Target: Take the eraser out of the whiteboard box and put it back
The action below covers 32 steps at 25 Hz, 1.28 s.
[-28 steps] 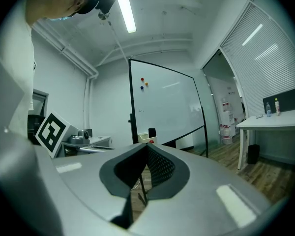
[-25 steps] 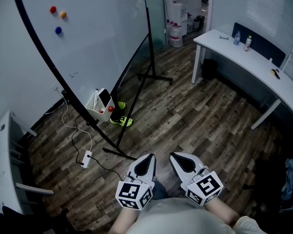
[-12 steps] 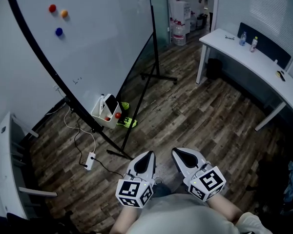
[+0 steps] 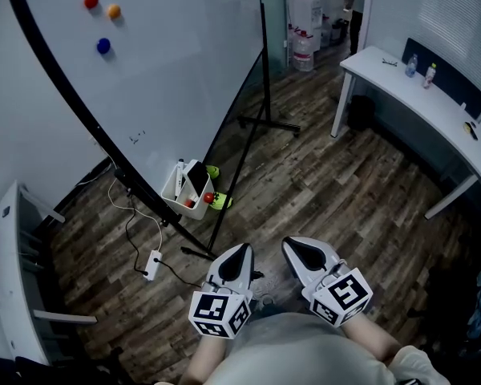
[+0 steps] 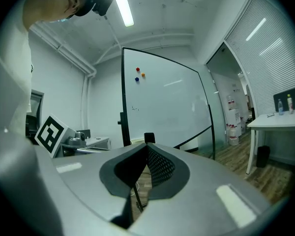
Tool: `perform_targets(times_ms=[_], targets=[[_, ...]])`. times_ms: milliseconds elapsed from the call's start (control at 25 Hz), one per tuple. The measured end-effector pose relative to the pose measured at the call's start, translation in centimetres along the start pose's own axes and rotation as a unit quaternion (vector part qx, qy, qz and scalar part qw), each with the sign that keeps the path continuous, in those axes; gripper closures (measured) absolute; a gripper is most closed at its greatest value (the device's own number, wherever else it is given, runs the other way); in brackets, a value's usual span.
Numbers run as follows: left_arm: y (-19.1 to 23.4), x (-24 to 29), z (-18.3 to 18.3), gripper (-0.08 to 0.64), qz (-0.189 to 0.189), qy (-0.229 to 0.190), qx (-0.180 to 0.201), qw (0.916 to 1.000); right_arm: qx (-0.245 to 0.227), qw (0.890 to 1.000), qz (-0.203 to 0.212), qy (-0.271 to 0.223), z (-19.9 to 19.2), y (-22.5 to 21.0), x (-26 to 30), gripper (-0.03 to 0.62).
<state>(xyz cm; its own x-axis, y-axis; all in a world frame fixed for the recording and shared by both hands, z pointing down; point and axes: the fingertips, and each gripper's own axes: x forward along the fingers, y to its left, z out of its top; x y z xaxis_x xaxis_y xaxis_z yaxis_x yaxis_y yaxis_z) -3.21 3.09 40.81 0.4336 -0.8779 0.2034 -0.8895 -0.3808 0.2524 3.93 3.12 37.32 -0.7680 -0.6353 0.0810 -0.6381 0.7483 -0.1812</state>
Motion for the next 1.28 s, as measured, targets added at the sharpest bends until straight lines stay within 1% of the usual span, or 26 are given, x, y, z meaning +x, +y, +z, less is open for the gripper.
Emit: perform_targets(times_ms=[320, 640, 880, 1080, 1280], targets=[[3.5, 1.2, 1.2, 0.558, 0.002, -0.004, 0.0, 1.0, 0.002, 1.0, 0.002, 0.0, 0.3, -0.3, 3.8, 0.591], [6.0, 1.5, 1.7, 0.558, 0.018, -0.004, 0.001, 0.9998, 0.016, 1.0, 0.019, -0.014, 0.9, -0.3, 6.6, 0.591], [7.5, 1.5, 1.8, 0.558, 0.044, -0.003, -0.004, 0.999, 0.016, 0.999, 0.043, -0.019, 1.7, -0.3, 8.3, 0.591], [8.2, 1.9, 2.5, 0.558, 0.068, -0.013, -0.011, 0.9976, 0.021, 0.997, 0.068, -0.017, 2.3, -0.7, 9.7, 0.59], [9.3, 2.6, 3.2, 0.558, 0.107, -0.027, -0.019, 0.9937, 0.015, 0.994, 0.108, -0.006, 2.4, -1.4, 11.5, 0.591]])
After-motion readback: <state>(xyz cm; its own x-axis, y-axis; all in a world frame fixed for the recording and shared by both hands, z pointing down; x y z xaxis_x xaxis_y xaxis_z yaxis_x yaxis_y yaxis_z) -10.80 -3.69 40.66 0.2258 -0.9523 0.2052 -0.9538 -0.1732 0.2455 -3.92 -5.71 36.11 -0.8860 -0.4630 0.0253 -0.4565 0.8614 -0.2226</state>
